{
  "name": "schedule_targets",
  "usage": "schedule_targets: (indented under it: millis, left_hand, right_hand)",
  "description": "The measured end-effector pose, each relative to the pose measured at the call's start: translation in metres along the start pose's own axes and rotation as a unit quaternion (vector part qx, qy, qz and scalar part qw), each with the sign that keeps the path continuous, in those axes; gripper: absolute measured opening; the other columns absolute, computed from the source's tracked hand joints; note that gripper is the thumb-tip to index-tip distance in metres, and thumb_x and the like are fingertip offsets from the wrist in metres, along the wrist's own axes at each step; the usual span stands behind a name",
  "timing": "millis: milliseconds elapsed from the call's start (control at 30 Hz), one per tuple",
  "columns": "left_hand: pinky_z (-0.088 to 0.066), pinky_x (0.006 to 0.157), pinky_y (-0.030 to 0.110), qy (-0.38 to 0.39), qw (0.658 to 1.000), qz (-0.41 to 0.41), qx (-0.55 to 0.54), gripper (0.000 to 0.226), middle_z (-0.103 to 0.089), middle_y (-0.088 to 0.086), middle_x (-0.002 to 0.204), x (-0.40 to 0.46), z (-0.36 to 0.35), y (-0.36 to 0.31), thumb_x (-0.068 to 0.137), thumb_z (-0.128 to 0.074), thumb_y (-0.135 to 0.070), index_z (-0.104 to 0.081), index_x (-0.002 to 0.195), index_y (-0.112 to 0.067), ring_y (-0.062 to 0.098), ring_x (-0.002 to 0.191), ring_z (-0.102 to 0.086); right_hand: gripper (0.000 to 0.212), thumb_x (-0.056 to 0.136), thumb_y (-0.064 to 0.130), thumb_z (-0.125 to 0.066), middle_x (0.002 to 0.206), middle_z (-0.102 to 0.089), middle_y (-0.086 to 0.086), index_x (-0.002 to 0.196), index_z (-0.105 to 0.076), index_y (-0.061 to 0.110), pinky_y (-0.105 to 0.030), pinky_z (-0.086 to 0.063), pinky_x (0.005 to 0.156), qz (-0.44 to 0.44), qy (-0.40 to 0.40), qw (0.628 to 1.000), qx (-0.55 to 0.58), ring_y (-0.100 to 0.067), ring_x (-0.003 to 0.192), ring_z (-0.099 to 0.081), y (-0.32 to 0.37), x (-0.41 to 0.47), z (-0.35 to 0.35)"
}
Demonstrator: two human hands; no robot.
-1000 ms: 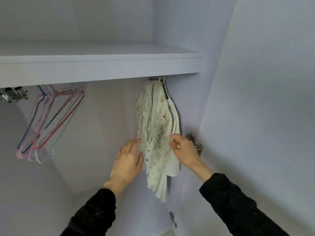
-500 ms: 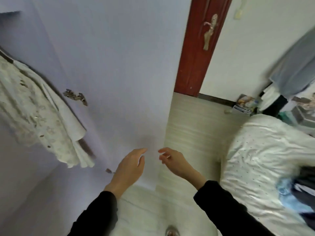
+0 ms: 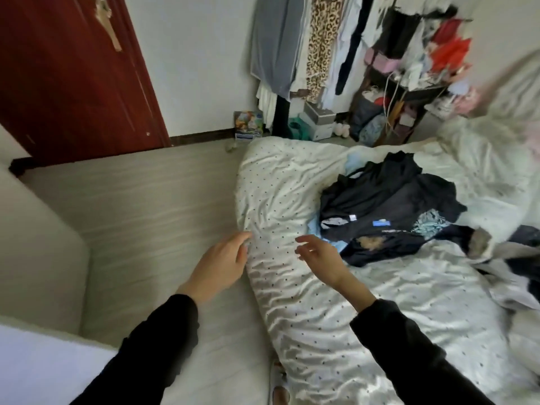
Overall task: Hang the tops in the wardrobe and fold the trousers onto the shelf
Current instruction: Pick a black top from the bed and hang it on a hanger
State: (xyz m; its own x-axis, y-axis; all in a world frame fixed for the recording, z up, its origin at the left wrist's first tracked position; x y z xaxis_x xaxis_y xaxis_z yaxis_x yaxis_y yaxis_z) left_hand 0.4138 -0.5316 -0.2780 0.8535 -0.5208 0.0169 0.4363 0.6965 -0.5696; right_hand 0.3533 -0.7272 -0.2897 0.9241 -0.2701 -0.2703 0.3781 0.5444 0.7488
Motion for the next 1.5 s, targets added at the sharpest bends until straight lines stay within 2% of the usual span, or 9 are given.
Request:
schedule_targets:
  millis: [367,500,600,767,833,967,1067,1233,1500]
  left_hand:
    - [-0.037,0.099,0.032,0.175,0.982,-0.057,0.042,0.041,-0.046,0.003,0.139,0.23,-0.184,-0.068,0.098,-0.038,-0.012,-0.043,0.138,-0.017,0.02,0.125,-0.043]
    - [-0.038,0.102,0.03,0.162,0.979,-0.109,0.051,0.042,-0.038,0.003,0.148,0.279,-0.241,-0.089,0.095,-0.044,-0.007,-0.047,0.136,-0.013,0.021,0.129,-0.043]
    - [-0.055,0.082,0.044,0.125,0.978,-0.163,0.045,0.041,-0.057,0.014,0.129,0.313,-0.277,-0.098,0.079,-0.063,0.001,-0.063,0.119,-0.008,0.032,0.111,-0.06]
    - [-0.044,0.09,0.042,0.174,0.972,-0.118,0.107,0.05,-0.055,0.013,0.128,0.343,-0.329,-0.102,0.081,-0.07,-0.012,-0.055,0.129,-0.011,0.031,0.118,-0.052]
    - [-0.051,0.071,0.04,0.17,0.967,-0.124,0.145,0.054,-0.064,0.008,0.1,0.347,-0.336,-0.1,0.059,-0.087,-0.013,-0.066,0.109,-0.012,0.029,0.092,-0.063]
    - [-0.046,0.059,0.035,0.135,0.971,-0.127,0.149,0.031,-0.054,-0.004,0.058,0.362,-0.331,-0.104,0.047,-0.087,-0.009,-0.064,0.067,-0.015,0.02,0.059,-0.055]
    - [-0.033,0.086,0.03,0.125,0.986,-0.074,0.08,0.011,-0.067,-0.002,0.083,0.364,-0.317,-0.098,0.087,-0.06,-0.011,-0.07,0.09,-0.013,0.019,0.085,-0.058]
    - [-0.039,0.067,0.013,0.126,0.982,0.029,-0.136,0.009,-0.067,0.004,0.08,0.364,-0.269,-0.107,0.089,-0.058,-0.005,-0.065,0.086,-0.008,0.02,0.076,-0.062]
    - [-0.042,0.071,0.014,0.118,0.977,-0.072,-0.166,0.011,-0.066,0.003,0.086,0.37,-0.152,-0.177,0.092,-0.054,-0.005,-0.06,0.086,-0.012,0.017,0.08,-0.059]
  right_hand:
    - [0.032,0.096,0.016,-0.045,0.112,-0.066,-0.011,0.126,-0.055,0.013,-0.026,-0.039,0.083,-0.134,-0.051,0.988,-0.064,-0.025,0.106,-0.06,-0.169,0.148,0.152]
    - [0.032,0.095,0.013,-0.048,0.119,-0.063,-0.011,0.126,-0.056,0.009,-0.03,-0.039,0.092,-0.15,-0.064,0.983,-0.088,-0.029,0.113,-0.055,-0.223,0.194,0.181]
    - [0.036,0.096,0.014,-0.048,0.127,-0.057,-0.008,0.131,-0.053,0.011,-0.03,-0.037,0.096,-0.134,-0.071,0.982,-0.116,-0.025,0.12,-0.047,-0.248,0.226,0.193]
    - [0.04,0.097,0.017,-0.047,0.139,-0.045,-0.003,0.138,-0.046,0.017,-0.04,-0.036,0.103,-0.083,-0.061,0.978,-0.18,-0.023,0.127,-0.04,-0.267,0.26,0.185]
    - [0.043,0.098,0.02,-0.045,0.146,-0.038,0.001,0.141,-0.042,0.021,-0.039,-0.03,0.104,-0.081,-0.039,0.975,-0.201,-0.02,0.132,-0.036,-0.271,0.263,0.178]
    - [0.045,0.099,0.024,-0.044,0.151,-0.032,0.003,0.143,-0.037,0.023,-0.039,-0.026,0.107,-0.086,-0.018,0.974,-0.21,-0.017,0.136,-0.033,-0.275,0.266,0.174]
    - [0.046,0.099,0.027,-0.045,0.151,-0.031,0.004,0.144,-0.036,0.024,-0.04,-0.024,0.109,-0.086,-0.014,0.974,-0.209,-0.016,0.136,-0.032,-0.269,0.265,0.177]
    - [0.054,0.094,0.036,-0.053,0.15,-0.031,0.007,0.144,-0.036,0.028,-0.037,-0.021,0.108,-0.041,-0.017,0.978,-0.204,-0.014,0.136,-0.032,-0.237,0.26,0.181]
    - [0.025,0.084,0.028,-0.066,0.1,-0.069,-0.002,0.107,-0.07,0.017,-0.043,-0.034,0.086,0.067,-0.215,0.94,-0.256,-0.028,0.098,-0.061,-0.149,0.247,0.233]
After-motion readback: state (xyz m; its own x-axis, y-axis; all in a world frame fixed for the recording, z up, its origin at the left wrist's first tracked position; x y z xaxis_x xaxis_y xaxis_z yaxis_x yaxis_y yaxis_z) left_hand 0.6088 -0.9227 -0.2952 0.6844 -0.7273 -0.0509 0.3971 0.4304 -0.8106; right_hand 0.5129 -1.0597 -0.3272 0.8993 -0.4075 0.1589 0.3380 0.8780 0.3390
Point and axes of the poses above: each hand's wrist, its own x-axis towards the middle knuckle, its own z-axis out of the back of the hand, y = z × x, the point moved 5 cm from there along x, towards the middle knuckle
